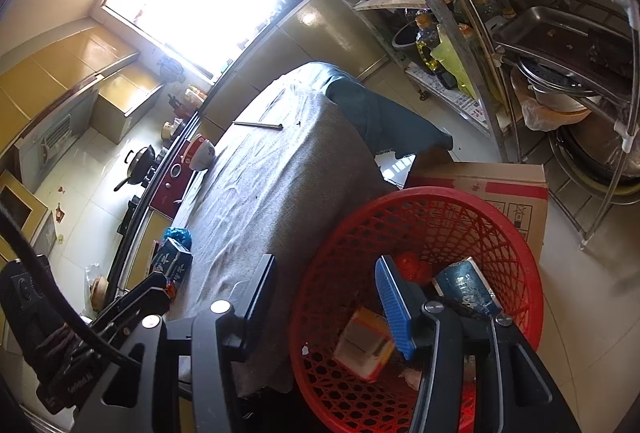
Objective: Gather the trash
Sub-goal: 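Move both open tools back toward the remaining items on the table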
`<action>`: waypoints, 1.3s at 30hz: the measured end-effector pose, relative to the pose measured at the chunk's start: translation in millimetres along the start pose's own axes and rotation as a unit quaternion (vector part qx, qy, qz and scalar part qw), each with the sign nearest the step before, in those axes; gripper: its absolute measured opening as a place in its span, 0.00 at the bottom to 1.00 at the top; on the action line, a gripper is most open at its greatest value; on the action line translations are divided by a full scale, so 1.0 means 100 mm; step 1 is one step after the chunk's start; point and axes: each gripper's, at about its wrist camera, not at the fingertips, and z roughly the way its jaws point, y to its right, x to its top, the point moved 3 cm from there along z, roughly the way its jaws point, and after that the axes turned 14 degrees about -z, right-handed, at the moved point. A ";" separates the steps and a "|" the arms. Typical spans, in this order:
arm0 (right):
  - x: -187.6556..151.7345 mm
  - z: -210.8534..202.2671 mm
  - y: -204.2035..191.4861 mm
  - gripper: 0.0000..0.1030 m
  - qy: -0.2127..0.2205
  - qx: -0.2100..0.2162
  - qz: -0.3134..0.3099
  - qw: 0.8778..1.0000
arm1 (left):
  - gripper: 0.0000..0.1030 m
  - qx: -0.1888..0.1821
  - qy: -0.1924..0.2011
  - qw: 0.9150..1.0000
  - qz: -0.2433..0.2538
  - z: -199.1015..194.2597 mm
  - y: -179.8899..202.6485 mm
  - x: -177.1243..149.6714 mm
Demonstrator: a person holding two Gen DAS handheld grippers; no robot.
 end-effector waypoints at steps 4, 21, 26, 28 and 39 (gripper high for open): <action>0.01 0.02 -0.05 0.53 -0.002 0.001 -0.006 1.000 | 0.62 0.005 0.004 1.000 -0.012 -0.03 -0.11 0.03; 0.02 0.18 -0.40 0.53 -0.020 0.004 -0.037 0.999 | 0.66 0.088 0.059 0.992 -0.064 -0.51 -1.07 0.00; -0.01 0.34 -0.57 0.53 -0.037 0.010 -0.052 0.998 | 0.66 0.143 0.077 0.981 -0.104 -0.71 -1.63 -0.07; -0.03 0.39 -0.65 0.53 -0.043 0.014 -0.059 0.997 | 0.66 0.167 0.082 0.976 -0.113 -0.77 -1.80 -0.10; -0.03 0.80 -1.36 0.55 -0.079 0.053 -0.131 0.987 | 0.75 0.242 0.103 0.951 -0.161 -1.06 -2.69 -0.17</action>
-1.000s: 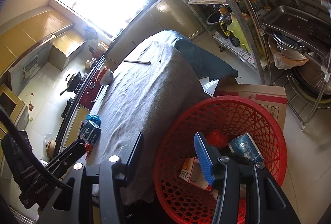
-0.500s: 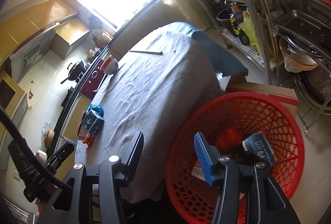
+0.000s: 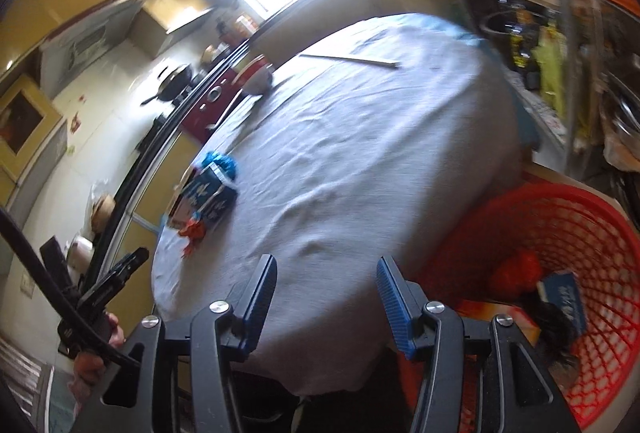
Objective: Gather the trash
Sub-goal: 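Move both open tools back toward the remaining items on the table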
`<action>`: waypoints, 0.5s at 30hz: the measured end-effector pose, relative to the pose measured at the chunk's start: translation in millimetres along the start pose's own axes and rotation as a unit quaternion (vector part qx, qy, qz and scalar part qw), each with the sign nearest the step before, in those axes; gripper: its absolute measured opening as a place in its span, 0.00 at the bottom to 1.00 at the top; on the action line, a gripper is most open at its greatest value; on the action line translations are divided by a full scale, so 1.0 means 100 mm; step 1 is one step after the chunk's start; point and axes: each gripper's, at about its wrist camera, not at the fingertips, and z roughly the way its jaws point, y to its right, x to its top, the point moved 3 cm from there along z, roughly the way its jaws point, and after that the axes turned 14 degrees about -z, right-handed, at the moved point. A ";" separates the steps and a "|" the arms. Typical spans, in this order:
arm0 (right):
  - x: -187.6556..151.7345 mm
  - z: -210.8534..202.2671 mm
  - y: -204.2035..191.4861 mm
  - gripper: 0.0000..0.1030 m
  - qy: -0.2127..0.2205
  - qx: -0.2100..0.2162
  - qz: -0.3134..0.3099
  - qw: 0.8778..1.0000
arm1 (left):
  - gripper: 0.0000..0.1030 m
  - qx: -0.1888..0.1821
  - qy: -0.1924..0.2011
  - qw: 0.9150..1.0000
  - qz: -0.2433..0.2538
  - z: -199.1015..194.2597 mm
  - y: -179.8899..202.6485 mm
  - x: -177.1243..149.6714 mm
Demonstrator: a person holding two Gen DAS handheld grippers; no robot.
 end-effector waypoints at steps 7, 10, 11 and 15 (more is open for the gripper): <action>0.35 0.50 -0.76 0.61 -0.013 0.046 -0.097 0.994 | 0.76 0.019 -0.002 0.999 -0.036 0.09 -0.45 0.04; 0.51 0.76 -1.11 0.64 -0.010 0.068 -0.142 0.987 | 0.76 0.021 0.000 0.999 -0.049 0.12 -0.60 0.07; 0.54 0.83 -1.19 0.66 -0.008 0.073 -0.153 0.985 | 0.76 0.021 -0.001 0.998 -0.053 0.13 -0.65 0.07; 0.67 1.17 -1.51 0.71 -0.011 0.090 -0.204 0.975 | 0.76 0.019 -0.006 0.998 -0.067 0.19 -0.80 0.10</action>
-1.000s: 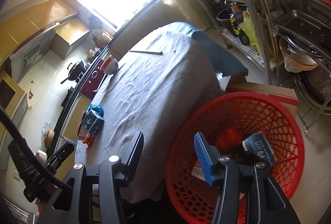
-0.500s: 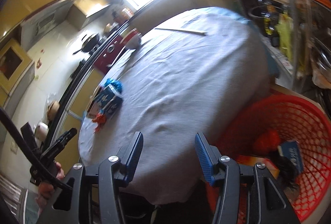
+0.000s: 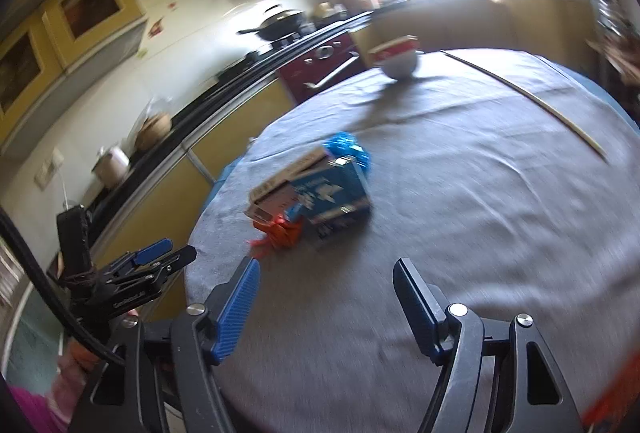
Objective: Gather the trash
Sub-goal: 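Move both open tools back toward the remaining items on the table, then close the left tool on the white medicine box while the right tool grasps the blue Yunnan Baiyao box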
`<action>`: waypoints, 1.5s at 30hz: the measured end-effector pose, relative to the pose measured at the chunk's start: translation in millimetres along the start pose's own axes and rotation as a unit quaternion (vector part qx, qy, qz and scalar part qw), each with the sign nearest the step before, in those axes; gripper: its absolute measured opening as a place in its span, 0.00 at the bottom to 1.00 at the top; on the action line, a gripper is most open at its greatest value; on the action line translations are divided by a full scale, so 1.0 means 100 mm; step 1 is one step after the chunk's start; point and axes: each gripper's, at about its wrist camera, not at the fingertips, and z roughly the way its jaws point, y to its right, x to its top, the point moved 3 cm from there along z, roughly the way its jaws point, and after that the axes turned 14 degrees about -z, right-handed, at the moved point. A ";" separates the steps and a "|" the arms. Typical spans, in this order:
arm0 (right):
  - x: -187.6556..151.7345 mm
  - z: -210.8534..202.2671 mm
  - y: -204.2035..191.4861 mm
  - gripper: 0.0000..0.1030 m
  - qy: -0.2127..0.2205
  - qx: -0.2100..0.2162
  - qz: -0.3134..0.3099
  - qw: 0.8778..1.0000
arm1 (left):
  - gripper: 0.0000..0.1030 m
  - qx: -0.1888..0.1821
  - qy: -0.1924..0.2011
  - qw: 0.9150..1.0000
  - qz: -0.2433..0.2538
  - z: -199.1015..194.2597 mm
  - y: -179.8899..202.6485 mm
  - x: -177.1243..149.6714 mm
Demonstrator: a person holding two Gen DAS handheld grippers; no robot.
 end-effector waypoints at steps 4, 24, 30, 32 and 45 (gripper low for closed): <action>0.14 0.38 -0.07 0.73 -0.023 -0.001 -0.050 0.999 | 0.76 -0.002 -0.006 1.000 -0.007 0.07 -0.09 0.03; 0.32 1.47 0.12 0.73 -0.088 -0.039 -0.100 0.990 | 0.76 -0.043 -0.025 0.999 0.014 0.44 0.11 0.36; 0.27 1.36 0.30 0.69 -0.063 -0.038 -0.047 0.996 | 0.76 -0.080 -0.034 0.995 0.041 0.54 0.36 0.39; 0.25 1.26 0.40 0.69 -0.056 -0.031 -0.022 0.998 | 0.76 -0.091 -0.040 0.993 0.055 0.60 0.48 0.39; -0.01 0.44 0.84 0.69 -0.026 -0.055 0.055 0.997 | 0.78 -0.125 -0.103 0.979 0.121 0.85 0.97 0.15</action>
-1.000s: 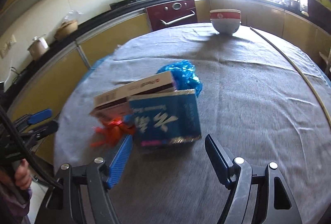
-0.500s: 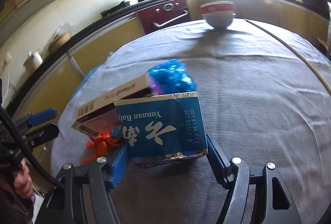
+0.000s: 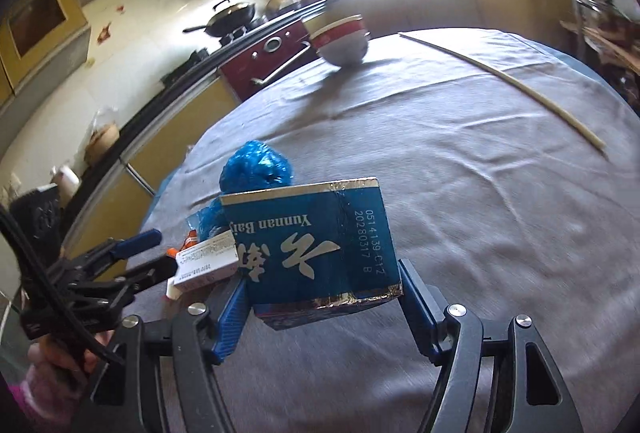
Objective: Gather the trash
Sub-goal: 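Close the left tool on the white medicine box while the right tool grasps the blue Yunnan Baiyao box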
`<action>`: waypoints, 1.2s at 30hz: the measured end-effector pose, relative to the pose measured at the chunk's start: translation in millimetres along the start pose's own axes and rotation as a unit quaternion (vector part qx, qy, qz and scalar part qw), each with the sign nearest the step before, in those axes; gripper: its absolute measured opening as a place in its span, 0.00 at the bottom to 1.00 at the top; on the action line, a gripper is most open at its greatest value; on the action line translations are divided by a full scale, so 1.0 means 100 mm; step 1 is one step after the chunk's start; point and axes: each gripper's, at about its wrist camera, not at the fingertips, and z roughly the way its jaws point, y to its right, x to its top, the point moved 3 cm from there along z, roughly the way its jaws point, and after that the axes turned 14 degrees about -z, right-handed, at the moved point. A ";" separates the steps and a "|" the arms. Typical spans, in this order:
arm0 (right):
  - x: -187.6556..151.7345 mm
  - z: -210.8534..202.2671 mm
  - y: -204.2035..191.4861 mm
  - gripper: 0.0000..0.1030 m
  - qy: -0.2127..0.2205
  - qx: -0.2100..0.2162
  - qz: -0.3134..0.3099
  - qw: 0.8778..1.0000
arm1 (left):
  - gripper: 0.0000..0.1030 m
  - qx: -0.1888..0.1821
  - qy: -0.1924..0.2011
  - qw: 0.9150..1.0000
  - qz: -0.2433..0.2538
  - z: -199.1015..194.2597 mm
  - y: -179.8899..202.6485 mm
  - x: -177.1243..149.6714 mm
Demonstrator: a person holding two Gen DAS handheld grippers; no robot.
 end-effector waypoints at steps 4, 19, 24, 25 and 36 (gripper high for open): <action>-0.09 -0.15 0.10 0.69 0.008 -0.006 0.018 1.000 | 0.78 0.025 -0.030 0.999 0.010 0.23 0.02 -0.04; -0.31 -0.56 0.29 0.69 0.037 -0.007 0.061 0.997 | 0.52 -0.039 -0.060 0.997 0.000 0.18 0.42 -0.25; -0.42 -0.75 0.36 0.69 0.045 -0.015 0.067 0.997 | 0.54 -0.059 -0.071 0.996 0.008 0.04 0.70 -0.53; -0.45 -0.78 0.37 0.69 0.043 -0.017 0.069 0.997 | 0.58 -0.056 -0.074 0.996 0.008 0.04 0.73 -0.56; -0.78 -0.84 0.40 0.72 -0.018 -0.083 0.035 0.996 | 0.70 -0.021 -0.078 0.996 -0.024 0.19 0.75 -0.65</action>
